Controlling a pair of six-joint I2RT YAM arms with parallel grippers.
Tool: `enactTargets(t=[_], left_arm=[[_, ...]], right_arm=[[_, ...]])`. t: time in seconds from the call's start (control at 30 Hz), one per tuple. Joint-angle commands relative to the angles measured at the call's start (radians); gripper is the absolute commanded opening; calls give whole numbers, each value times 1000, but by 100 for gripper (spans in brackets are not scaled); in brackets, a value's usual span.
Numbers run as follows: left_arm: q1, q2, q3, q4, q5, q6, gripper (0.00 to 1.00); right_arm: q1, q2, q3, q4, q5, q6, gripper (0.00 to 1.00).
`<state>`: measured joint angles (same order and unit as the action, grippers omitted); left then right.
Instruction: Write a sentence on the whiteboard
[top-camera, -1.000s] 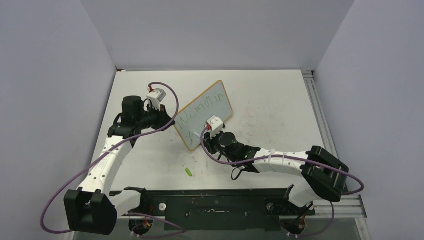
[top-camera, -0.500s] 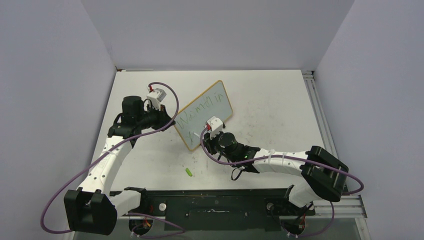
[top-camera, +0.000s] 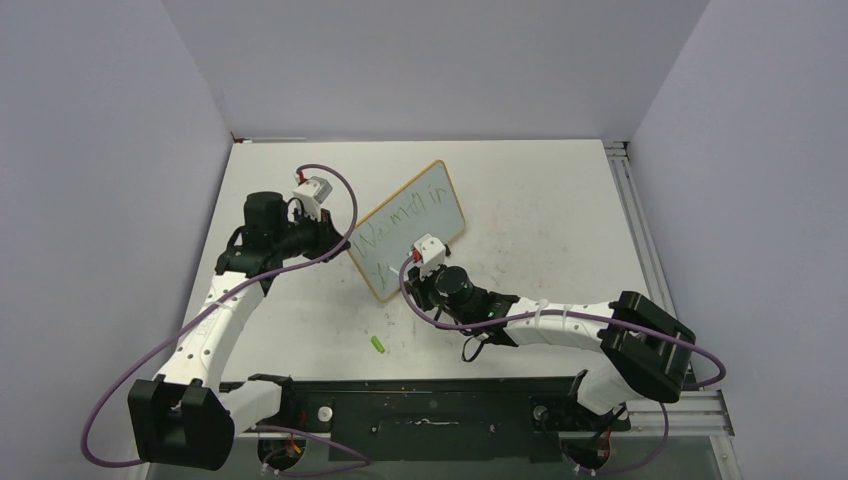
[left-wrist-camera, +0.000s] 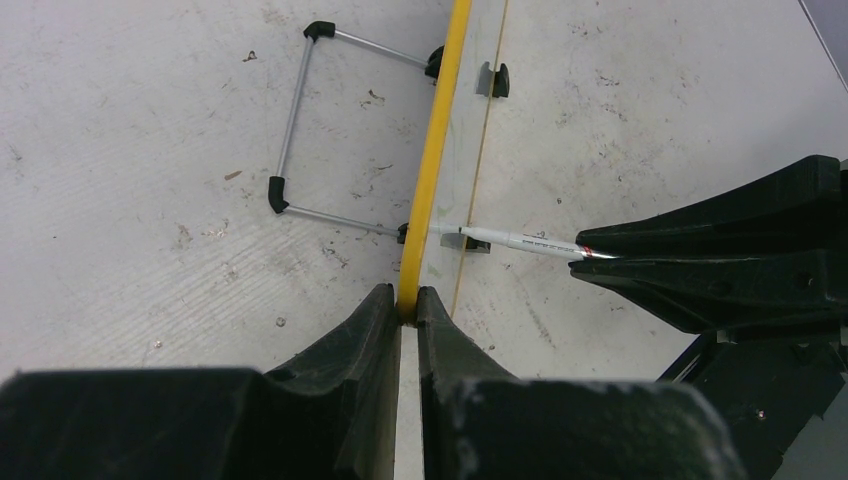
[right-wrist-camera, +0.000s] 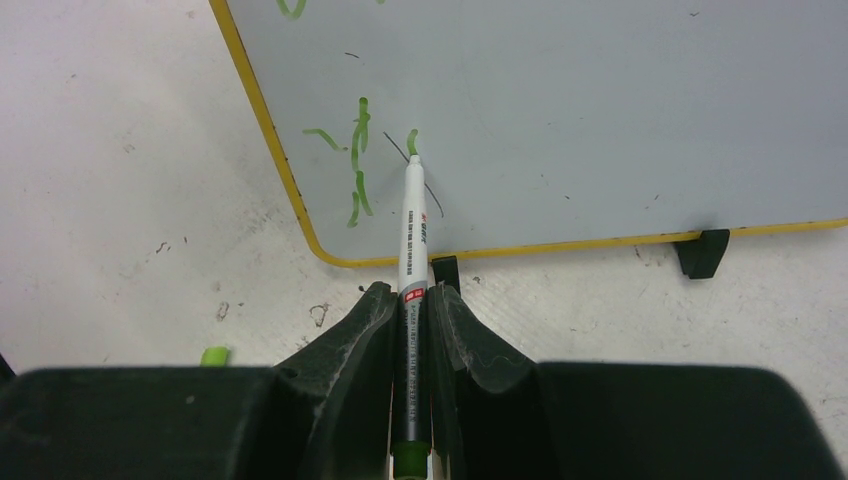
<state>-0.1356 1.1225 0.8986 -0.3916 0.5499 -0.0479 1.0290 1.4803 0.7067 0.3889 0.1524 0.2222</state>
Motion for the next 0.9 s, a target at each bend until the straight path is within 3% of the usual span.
enactTargets(t=[0.0,0.87], left_arm=[[-2,3,20,-17,-4,12,0],[-1,3,19,-18,0,13,0]], right_arm=[[-11,20,17,8,63,8,5],[-21,-24,75,34,83,-30,5]])
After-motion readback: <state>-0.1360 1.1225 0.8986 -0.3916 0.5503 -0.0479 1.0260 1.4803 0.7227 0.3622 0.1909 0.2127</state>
